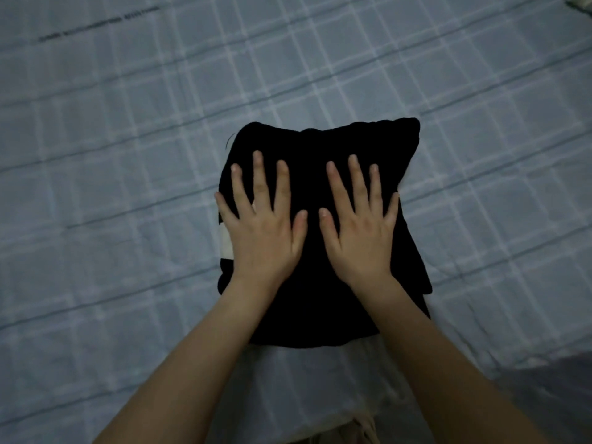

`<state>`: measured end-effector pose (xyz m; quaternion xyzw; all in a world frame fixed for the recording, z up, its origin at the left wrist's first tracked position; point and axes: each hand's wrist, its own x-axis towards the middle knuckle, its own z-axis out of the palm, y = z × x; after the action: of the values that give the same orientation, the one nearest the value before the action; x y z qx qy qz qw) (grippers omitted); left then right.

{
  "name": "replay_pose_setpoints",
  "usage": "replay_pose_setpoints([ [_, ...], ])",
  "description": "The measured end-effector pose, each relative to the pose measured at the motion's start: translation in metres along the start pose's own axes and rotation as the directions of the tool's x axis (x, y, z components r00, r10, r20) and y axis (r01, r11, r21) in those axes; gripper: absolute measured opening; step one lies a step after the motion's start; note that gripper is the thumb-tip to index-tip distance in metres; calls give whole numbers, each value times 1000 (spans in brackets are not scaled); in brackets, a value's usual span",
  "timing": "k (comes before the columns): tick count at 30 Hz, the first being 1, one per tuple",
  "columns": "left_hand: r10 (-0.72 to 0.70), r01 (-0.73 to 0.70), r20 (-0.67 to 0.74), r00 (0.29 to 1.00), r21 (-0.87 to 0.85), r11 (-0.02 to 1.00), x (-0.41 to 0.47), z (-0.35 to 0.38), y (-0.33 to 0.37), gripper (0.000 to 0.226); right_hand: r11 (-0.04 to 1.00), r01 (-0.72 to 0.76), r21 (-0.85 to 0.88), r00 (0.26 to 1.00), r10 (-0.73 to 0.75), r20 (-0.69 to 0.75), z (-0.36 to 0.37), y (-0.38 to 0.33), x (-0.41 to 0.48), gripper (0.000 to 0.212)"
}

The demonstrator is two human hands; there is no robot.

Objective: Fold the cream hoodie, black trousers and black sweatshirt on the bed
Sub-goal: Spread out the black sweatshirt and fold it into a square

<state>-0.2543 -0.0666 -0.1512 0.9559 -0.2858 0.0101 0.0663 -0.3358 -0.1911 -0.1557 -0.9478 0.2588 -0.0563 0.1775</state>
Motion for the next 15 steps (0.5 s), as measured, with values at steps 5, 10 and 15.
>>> replay_pose_setpoints([
  [5,6,-6,23,1000,-4,1000,2,0,-1,72,1000,5,-19,1000,-4,28,0,-2,4,63],
  [10,17,-16,45,999,-12,1000,-4,-7,0,72,994,-85,-62,994,88,58,6,-5,-59,68],
  [15,62,-56,24,998,-212,976,-1,-30,-3,66,993,-77,-94,991,86,101,2,-6,-57,69],
])
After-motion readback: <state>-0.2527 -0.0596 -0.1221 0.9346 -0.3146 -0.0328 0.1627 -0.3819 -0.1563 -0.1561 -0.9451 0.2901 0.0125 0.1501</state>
